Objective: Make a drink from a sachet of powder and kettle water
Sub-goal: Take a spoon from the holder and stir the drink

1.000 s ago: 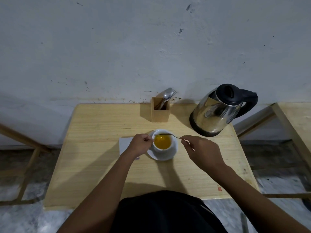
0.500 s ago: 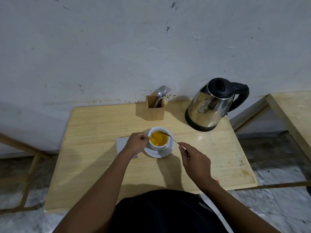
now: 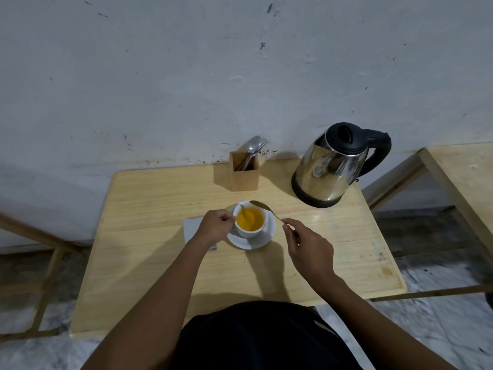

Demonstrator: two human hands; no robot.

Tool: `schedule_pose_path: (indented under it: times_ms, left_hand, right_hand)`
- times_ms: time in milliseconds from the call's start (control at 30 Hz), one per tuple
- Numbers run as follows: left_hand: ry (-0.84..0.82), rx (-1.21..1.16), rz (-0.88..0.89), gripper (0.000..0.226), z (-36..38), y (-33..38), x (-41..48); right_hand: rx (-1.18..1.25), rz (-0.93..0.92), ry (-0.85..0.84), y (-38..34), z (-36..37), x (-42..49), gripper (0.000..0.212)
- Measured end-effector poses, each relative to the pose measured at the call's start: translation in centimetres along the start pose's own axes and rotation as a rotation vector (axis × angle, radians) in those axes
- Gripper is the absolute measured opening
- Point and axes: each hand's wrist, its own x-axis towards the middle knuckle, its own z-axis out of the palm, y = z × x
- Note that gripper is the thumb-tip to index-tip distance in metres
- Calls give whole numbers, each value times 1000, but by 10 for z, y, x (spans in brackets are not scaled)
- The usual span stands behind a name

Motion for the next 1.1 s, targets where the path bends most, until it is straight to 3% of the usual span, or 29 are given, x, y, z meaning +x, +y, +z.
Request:
schedule_pose_path:
  times_ms: [100, 200, 300, 433, 800, 967, 1100]
  left_hand:
    - [5, 0, -6, 18, -1, 0, 0]
    - [-2, -5, -8, 15, 0, -1, 2]
    - [-6, -13, -12, 15, 0, -2, 2]
    - [-15, -25, -14, 14, -1, -2, 2]
    - [-8, -43, -20, 16, 1, 1, -1]
    - [-4, -16, -14, 16, 0, 1, -2]
    - [-9, -13, -12, 17, 0, 1, -1]
  right_hand:
    - [83, 126, -73, -4, -5, 1, 27]
    - [408, 322, -153, -1, -9, 2, 37]
    - [701, 474, -126, 2, -14, 3, 27]
    - [842, 652, -96, 18, -9, 6, 20]
    - [529, 648, -217, 40, 45, 19, 21]
    - [189, 613, -343, 45, 53, 29, 15]
    - [82, 590, -394, 50, 52, 35, 17]
